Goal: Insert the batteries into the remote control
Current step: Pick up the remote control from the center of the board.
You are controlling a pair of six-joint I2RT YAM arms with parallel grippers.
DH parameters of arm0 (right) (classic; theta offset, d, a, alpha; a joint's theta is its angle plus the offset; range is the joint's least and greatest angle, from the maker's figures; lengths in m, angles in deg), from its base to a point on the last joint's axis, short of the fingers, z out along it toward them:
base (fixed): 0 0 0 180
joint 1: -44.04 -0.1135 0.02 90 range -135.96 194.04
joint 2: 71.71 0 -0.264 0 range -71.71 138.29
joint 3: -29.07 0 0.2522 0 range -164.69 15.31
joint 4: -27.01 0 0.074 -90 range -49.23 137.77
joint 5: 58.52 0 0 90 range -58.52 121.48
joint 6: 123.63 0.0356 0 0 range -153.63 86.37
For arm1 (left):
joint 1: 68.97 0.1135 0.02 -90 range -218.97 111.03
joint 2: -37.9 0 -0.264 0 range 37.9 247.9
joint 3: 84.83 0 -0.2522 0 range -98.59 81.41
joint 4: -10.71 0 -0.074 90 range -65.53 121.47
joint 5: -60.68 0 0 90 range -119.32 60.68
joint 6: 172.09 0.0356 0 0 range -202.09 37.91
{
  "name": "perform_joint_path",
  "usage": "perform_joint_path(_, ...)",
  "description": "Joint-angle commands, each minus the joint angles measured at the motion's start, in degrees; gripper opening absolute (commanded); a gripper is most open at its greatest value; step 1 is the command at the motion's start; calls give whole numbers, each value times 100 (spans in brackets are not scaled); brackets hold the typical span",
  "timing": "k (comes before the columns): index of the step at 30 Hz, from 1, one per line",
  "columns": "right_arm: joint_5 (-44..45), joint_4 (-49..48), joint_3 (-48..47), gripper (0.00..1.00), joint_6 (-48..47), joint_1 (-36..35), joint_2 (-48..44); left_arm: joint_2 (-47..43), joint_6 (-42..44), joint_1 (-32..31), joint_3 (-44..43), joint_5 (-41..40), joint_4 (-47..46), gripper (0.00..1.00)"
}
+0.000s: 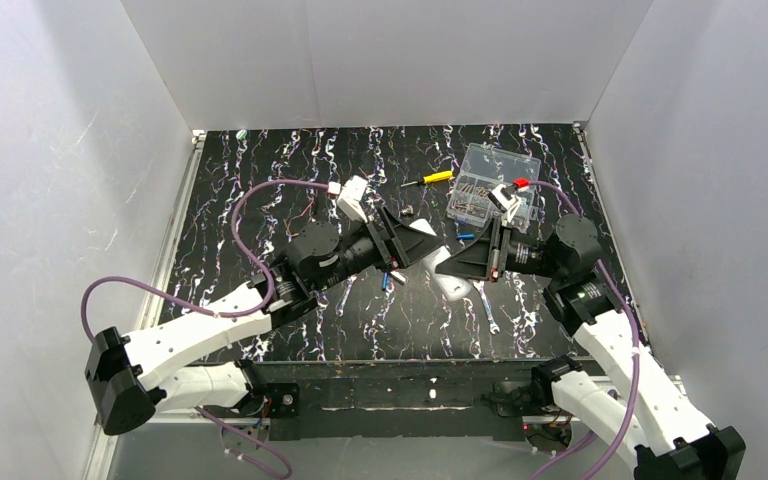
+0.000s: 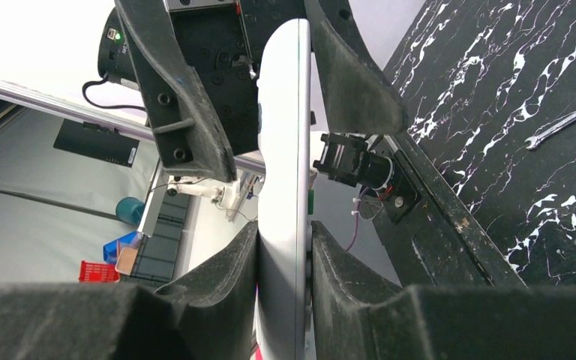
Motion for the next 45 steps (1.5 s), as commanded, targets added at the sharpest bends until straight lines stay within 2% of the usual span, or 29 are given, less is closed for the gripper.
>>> perform_joint_path(1,174,-599,-263,1,52,-74,58,23,-355,26,-193,-97,-770,68)
perform_joint_path(8,403,-1038,-32,1,414,-84,127,-51,-388,26,-175,-96,-804,56)
perform_joint_path(15,408,-1196,42,1,636,-84,200,-95,-420,24,-78,-95,-948,36)
perform_joint_path(17,328,-1307,29,1,723,-84,263,-83,-430,22,-67,-101,-1016,38)
perform_joint_path(19,261,-1370,24,1,792,-88,304,-78,-417,26,-56,-100,-1114,54)
perform_joint_path(24,162,-1437,42,1,881,-93,355,-43,-414,26,6,-302,-1340,56)
perform_joint_path(31,-29,-1553,50,1,996,-128,462,148,-479,35,-153,-272,-1486,42)
perform_joint_path(38,-94,-1640,50,1,1060,-157,558,215,-519,44,-174,-242,-1666,39)
perform_joint_path(45,-43,-1468,64,1,923,-163,500,95,-535,53,-111,-283,-1519,17)
